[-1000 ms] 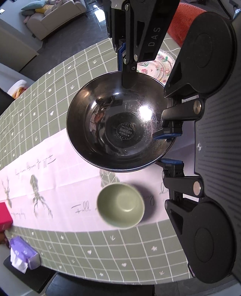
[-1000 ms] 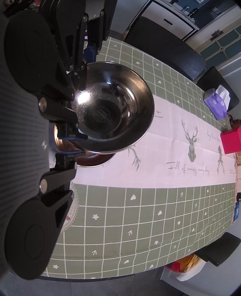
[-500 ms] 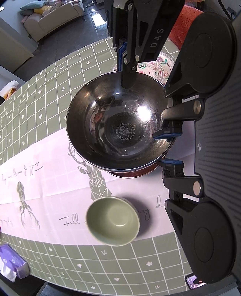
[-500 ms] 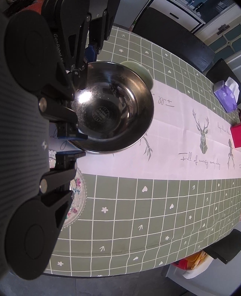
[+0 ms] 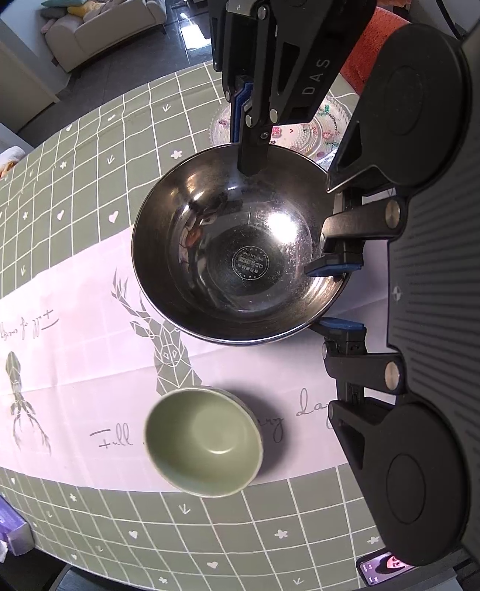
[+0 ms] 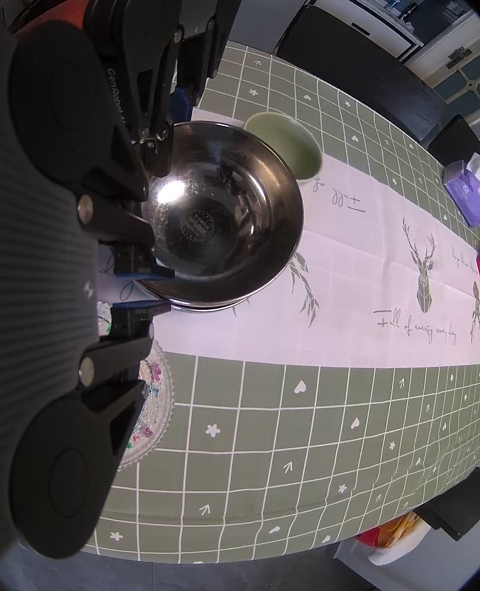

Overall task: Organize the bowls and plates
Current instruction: 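Carry the orange bowl with both tools toward the glass plate, then lower the orange bowl into the blue bowl and open both tools, then move both open tools to the pale green bowl rim and close, then lift the pale green bowl with both tools over the orange bowl, then lower the green bowl into the orange bowl and open both tools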

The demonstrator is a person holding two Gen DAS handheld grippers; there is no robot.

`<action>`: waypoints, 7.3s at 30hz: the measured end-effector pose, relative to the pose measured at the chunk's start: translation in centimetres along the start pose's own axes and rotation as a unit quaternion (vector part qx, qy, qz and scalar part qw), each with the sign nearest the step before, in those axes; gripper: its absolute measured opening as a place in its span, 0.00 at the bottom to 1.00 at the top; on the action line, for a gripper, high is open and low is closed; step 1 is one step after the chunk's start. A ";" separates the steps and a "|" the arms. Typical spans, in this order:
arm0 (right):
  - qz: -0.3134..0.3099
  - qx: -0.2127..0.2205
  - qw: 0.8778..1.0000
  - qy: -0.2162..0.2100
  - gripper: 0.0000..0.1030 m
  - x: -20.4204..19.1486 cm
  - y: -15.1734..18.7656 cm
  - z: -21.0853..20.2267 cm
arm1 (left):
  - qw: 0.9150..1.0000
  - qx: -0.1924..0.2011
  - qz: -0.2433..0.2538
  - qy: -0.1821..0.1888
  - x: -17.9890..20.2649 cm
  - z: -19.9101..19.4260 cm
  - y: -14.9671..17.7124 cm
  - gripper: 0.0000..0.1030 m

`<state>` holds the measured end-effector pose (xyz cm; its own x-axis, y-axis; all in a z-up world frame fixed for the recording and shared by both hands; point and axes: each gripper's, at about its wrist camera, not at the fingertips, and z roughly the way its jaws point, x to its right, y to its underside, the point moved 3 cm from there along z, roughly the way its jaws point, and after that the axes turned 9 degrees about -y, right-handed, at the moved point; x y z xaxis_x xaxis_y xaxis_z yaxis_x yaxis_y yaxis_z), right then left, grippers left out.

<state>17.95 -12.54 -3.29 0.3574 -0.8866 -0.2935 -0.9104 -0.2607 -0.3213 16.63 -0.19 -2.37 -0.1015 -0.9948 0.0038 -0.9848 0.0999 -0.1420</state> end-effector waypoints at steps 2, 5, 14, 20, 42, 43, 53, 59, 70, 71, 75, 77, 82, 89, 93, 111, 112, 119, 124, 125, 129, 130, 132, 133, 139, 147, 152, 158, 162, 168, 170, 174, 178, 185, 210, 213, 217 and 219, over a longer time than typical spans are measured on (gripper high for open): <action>-0.002 -0.003 1.000 0.002 0.08 0.0 -0.1 0.2 | 1.000 -0.005 -0.003 0.006 -0.1 0.3 -0.1 0.26; 0.001 -0.005 1.000 0.005 0.09 0.1 -0.2 0.5 | 1.000 -0.010 -0.003 0.012 0.0 0.4 -0.1 0.30; 0.011 -0.004 1.000 0.003 0.13 0.4 -0.4 0.4 | 1.000 0.005 -0.004 0.018 -0.6 -0.6 -0.2 0.39; 0.007 0.017 1.000 0.009 0.27 0.3 -0.7 -0.8 | 0.999 0.035 0.014 0.019 -0.6 -2.3 -0.2 0.42; -0.038 0.105 0.992 -0.052 0.36 -6.5 -5.0 -1.2 | 0.987 0.161 -0.005 -0.008 -9.5 -5.8 -0.1 0.42; -0.042 0.103 0.992 -0.054 0.36 -7.1 -5.3 -0.8 | 0.987 0.162 -0.008 -0.012 -10.1 -5.6 -0.1 0.42; -0.065 0.073 0.994 -0.048 0.36 -10.2 -7.4 3.7 | 0.983 0.175 -0.017 -0.045 -14.8 -2.7 -0.1 0.43; -0.068 0.044 0.996 -0.036 0.36 -10.4 -8.3 6.7 | 0.985 0.162 -0.049 -0.020 -16.4 -0.6 -0.2 0.48; -0.083 0.003 0.997 -0.010 0.29 -10.3 -9.5 10.4 | 0.991 0.121 -0.052 -0.004 -15.2 2.4 -1.7 0.49; -0.082 -0.002 0.997 -0.007 0.29 -10.2 -9.6 10.8 | 0.992 0.118 -0.051 -0.004 -15.1 2.6 -1.8 0.49; -0.076 -0.021 0.997 -0.005 0.29 -9.8 -9.6 11.9 | 0.993 0.105 -0.045 0.002 -14.6 3.4 -2.3 0.49; -0.072 -0.030 0.997 -0.009 0.29 -9.7 -9.6 12.4 | 0.994 0.097 -0.046 0.007 -14.5 3.9 -2.5 0.49; -0.059 -0.051 0.997 -0.016 0.25 -9.6 -9.7 13.6 | 0.996 0.081 -0.040 -0.003 -14.3 5.2 -2.9 0.49; -0.046 -0.070 0.996 -0.014 0.19 -9.2 -9.8 14.9 | 0.997 0.065 -0.042 0.004 -14.6 6.2 -3.2 0.48; -0.039 -0.073 0.996 -0.023 0.13 -9.1 -10.0 15.2 | 0.997 0.057 -0.046 0.011 -14.5 6.5 -3.4 0.39; -0.027 -0.063 0.997 -0.030 0.08 -9.4 -9.9 14.5 | 0.997 0.032 -0.064 0.019 -14.3 5.8 -3.3 0.20; -0.028 -0.062 0.997 -0.031 0.08 -9.5 -9.9 14.4 | 0.997 0.033 -0.065 0.019 -14.3 5.7 -3.3 0.20; -0.033 -0.053 0.997 -0.040 0.08 -10.3 -9.9 13.0 | 0.996 0.039 -0.075 0.023 -14.7 4.1 -2.8 0.20; -0.039 -0.041 0.997 -0.048 0.08 -11.1 -9.7 11.3 | 0.996 0.049 -0.079 0.013 -14.5 2.4 -2.3 0.20; -0.039 -0.038 0.997 -0.050 0.08 -11.2 -9.7 10.9 | 0.995 0.051 -0.080 0.012 -14.5 2.0 -2.2 0.20; -0.048 -0.028 0.997 -0.052 0.08 -11.8 -9.3 9.2 | 0.995 0.063 -0.080 0.006 -14.1 0.4 -1.5 0.20; -0.050 -0.025 0.997 -0.052 0.08 -11.9 -9.2 8.7 | 0.995 0.065 -0.081 0.006 -13.9 -0.1 -1.4 0.20; -0.055 -0.019 0.997 -0.054 0.08 -12.0 -8.9 7.7 | 0.994 0.070 -0.079 0.005 -13.6 -1.0 -1.1 0.20; -0.057 -0.016 0.997 -0.055 0.08 -12.0 -8.8 7.2 | 0.994 0.073 -0.077 0.004 -13.3 -1.5 -0.9 0.20; -0.073 0.008 0.996 -0.057 0.08 -12.0 -7.7 3.3 | 0.993 0.098 -0.066 -0.001 -11.4 -5.1 -0.1 0.20; -0.082 0.049 0.994 -0.053 0.08 -10.5 -6.0 -2.5 | 0.989 0.137 -0.045 0.012 -8.1 -9.1 0.5 0.20; -0.083 0.057 0.994 -0.037 0.08 -8.7 -4.5 -4.7 | 0.990 0.140 -0.021 0.026 -5.2 -9.3 0.9 0.20; -0.075 0.037 0.996 -0.017 0.09 -6.1 -2.3 -4.5 | 0.992 0.117 0.003 0.039 -2.4 -7.6 1.1 0.20; -0.064 0.024 0.998 -0.014 0.09 -4.6 -1.5 -3.5 | 0.994 0.099 0.009 0.045 -1.3 -6.1 1.0 0.20; -0.052 0.003 0.999 -0.009 0.09 -3.0 -1.1 -1.7 | 0.996 0.069 0.008 0.054 -0.5 -3.6 0.5 0.20; -0.049 -0.003 0.999 -0.007 0.09 -2.5 -1.1 -1.1 | 0.997 0.062 0.008 0.054 -0.3 -2.9 0.2 0.20; -0.043 -0.013 0.999 -0.008 0.09 -1.7 -1.4 -0.1 | 0.998 0.043 0.005 0.052 -0.3 -1.9 -0.5 0.20; -0.042 -0.018 0.999 -0.010 0.09 -1.4 -1.7 0.7 | 0.998 0.031 -0.001 0.051 -0.5 -1.3 -1.0 0.20; -0.039 -0.025 0.999 -0.012 0.08 -0.7 -1.8 1.8 | 0.998 0.016 -0.005 0.053 -0.4 -0.3 -1.5 0.20; -0.060 -0.027 0.997 0.032 0.06 -1.2 -2.6 3.3 | 0.994 0.065 -0.019 0.086 -1.7 -3.5 -2.8 0.38; -0.054 -0.028 0.998 0.032 0.07 -1.0 -2.8 3.3 | 0.993 0.076 -0.021 0.088 -1.9 -4.1 -2.9 0.39; -0.053 -0.029 0.998 0.035 0.08 -1.2 -2.8 3.0 | 0.993 0.081 -0.023 0.086 -2.2 -4.0 -2.7 0.40; -0.055 -0.025 0.997 0.037 0.09 -1.3 -2.9 2.6 | 0.993 0.080 -0.022 0.082 -2.4 -3.7 -2.6 0.40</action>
<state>20.67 -9.65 -4.30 0.4409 -0.8770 -0.1912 -0.8765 -0.3747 -0.3022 18.91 1.98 1.63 -0.0927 -0.9806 0.1727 -0.9550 0.0385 -0.2940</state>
